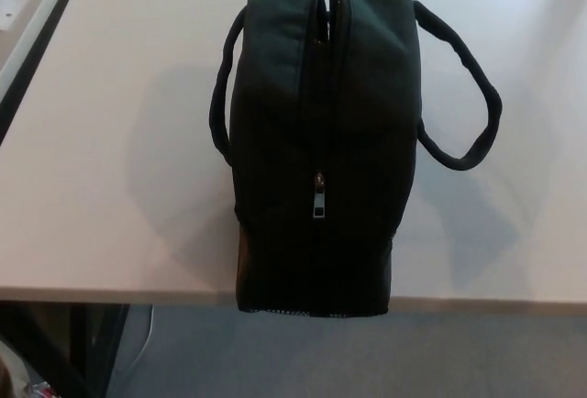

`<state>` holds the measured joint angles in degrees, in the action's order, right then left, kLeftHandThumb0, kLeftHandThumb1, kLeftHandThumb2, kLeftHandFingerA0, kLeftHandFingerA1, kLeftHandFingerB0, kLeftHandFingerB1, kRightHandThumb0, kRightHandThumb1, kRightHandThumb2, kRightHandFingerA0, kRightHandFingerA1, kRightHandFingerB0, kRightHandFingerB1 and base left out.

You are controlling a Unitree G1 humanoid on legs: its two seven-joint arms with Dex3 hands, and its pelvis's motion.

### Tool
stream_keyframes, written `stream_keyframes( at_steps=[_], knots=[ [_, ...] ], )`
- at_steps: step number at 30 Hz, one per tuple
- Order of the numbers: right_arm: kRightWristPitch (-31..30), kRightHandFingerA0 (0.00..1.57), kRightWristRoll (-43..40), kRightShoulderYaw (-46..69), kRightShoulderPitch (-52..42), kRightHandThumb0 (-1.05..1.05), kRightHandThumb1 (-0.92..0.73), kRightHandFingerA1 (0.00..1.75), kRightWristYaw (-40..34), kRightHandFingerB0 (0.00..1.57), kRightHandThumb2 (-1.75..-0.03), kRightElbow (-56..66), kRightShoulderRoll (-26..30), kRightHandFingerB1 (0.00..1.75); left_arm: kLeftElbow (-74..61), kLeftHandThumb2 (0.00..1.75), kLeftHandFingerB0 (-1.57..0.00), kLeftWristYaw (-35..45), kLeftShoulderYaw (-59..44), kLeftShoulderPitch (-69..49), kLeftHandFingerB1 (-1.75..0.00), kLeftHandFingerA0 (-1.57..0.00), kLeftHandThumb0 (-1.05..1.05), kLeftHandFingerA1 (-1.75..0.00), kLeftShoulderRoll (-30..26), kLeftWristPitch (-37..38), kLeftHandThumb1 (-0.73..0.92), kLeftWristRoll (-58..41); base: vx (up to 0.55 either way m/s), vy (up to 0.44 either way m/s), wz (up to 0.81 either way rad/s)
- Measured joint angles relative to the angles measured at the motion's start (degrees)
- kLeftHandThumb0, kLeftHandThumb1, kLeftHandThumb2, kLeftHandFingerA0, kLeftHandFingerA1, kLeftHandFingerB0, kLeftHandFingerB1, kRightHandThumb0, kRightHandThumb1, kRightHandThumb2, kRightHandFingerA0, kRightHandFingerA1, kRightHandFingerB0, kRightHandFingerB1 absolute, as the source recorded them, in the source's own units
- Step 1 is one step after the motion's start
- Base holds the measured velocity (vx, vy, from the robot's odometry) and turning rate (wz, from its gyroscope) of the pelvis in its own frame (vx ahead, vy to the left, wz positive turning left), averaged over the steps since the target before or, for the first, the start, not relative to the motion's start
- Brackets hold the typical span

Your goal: A lunch bag is kept on the middle of the desk and the robot uses both its hands to grab the opening of the bag from the left and right and moves its hands away from each other to spread the bag open

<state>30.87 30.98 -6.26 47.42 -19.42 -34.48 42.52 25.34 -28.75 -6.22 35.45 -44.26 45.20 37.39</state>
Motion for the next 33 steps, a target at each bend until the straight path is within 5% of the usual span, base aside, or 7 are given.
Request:
stream_keyframes(
  at_steps=[1,6,7,11,26,31,33],
  knots=[
    [0.19,0.15,0.73,-1.84,2.10,-0.11,-0.55,0.31,-0.01,0.07,-0.61,-1.24,-0.46,0.31,0.40,0.93,-0.01,-0.64,2.48,1.65,-0.48,-0.15,0.05,-0.51,0.67,0.00,0.35,1.19,0.00,0.000,0.00],
    [0.56,0.12,3.33,-7.72,8.37,-0.13,-0.54,0.32,-0.04,0.09,-0.65,-5.10,-2.44,0.23,2.04,0.89,0.00,-2.52,10.27,6.63,-0.46,-0.15,-0.01,-0.52,3.75,0.03,0.34,4.87,0.00,0.000,0.00],
    [0.67,0.12,4.04,-9.37,10.01,-0.10,-0.54,0.32,-0.05,0.08,-0.66,-6.08,-2.99,0.23,2.42,0.64,-0.11,-3.07,12.50,7.77,-0.34,-0.24,-0.02,-0.39,4.58,0.03,0.48,5.85,0.00,0.000,0.00],
    [1.07,0.10,6.50,-14.55,14.65,-0.10,-0.51,0.35,-0.16,0.06,-0.73,-9.22,-5.10,0.22,3.94,0.93,-0.03,-5.37,19.80,11.18,-0.48,-0.12,-0.02,-0.51,7.56,0.03,0.35,9.51,0.00,0.000,0.00],
    [2.37,0.16,15.99,-33.55,24.93,-0.19,-0.54,0.35,-1.57,0.08,-0.64,-17.35,-12.67,0.20,6.39,0.70,-0.14,-16.45,43.03,15.80,-0.37,-0.23,-0.06,-0.41,12.24,-0.18,0.47,22.94,0.00,0.000,0.00],
    [3.63,0.17,19.50,-39.37,25.51,-0.17,-0.60,0.33,-3.39,0.00,-0.58,-18.54,-14.24,0.29,7.34,0.92,-0.08,-21.25,49.16,17.54,-0.50,-0.19,-0.04,-0.54,12.39,-0.68,0.35,27.12,0.00,0.000,0.00],
    [4.12,0.08,20.63,-40.93,25.57,-0.18,-0.47,0.40,-4.01,0.00,-0.74,-18.74,-14.45,0.19,7.84,0.67,-0.25,-23.04,50.88,18.20,-0.36,-0.30,-0.05,-0.42,12.38,-0.81,0.46,28.36,0.00,0.000,0.00]
  ],
)
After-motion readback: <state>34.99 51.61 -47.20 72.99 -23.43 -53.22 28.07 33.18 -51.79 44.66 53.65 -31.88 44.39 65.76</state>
